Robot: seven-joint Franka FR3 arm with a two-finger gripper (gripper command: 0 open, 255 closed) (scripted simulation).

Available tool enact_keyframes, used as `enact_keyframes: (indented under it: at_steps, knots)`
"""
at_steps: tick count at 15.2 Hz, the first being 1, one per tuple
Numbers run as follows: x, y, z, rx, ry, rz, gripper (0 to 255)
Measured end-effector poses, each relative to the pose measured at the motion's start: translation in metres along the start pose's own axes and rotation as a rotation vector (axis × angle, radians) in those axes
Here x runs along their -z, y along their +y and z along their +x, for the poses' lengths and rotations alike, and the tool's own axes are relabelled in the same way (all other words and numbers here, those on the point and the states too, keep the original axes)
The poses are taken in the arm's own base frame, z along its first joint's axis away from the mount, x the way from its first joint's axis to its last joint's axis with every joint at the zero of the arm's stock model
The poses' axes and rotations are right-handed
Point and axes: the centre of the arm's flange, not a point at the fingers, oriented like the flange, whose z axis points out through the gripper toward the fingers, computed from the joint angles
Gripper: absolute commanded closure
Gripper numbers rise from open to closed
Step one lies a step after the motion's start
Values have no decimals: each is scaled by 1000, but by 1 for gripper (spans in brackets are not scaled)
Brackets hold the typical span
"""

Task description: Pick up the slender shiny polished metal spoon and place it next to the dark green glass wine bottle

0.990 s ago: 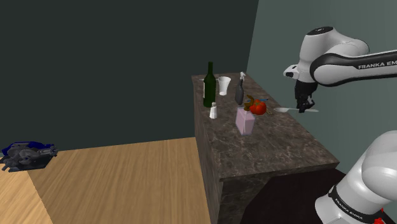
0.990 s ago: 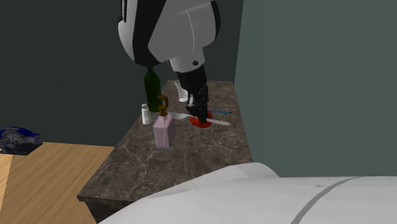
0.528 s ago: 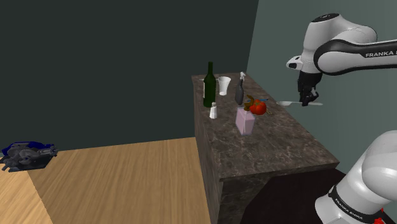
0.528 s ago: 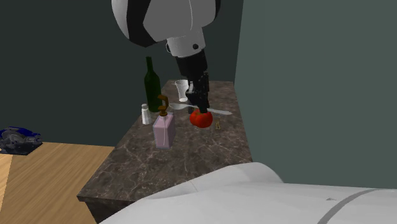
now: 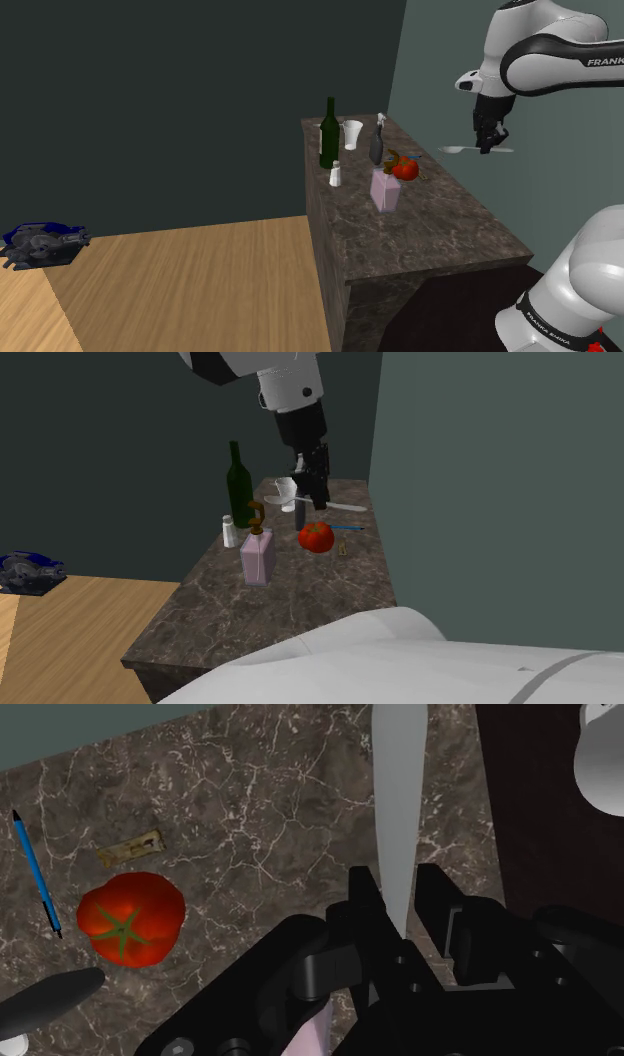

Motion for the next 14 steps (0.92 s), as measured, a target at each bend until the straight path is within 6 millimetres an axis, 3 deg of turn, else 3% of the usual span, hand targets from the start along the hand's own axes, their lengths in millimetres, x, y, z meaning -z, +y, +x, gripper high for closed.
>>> enact_keyframes:
  at_steps: [14]
  knots:
    - [71,9,-16,0,0,0,255]
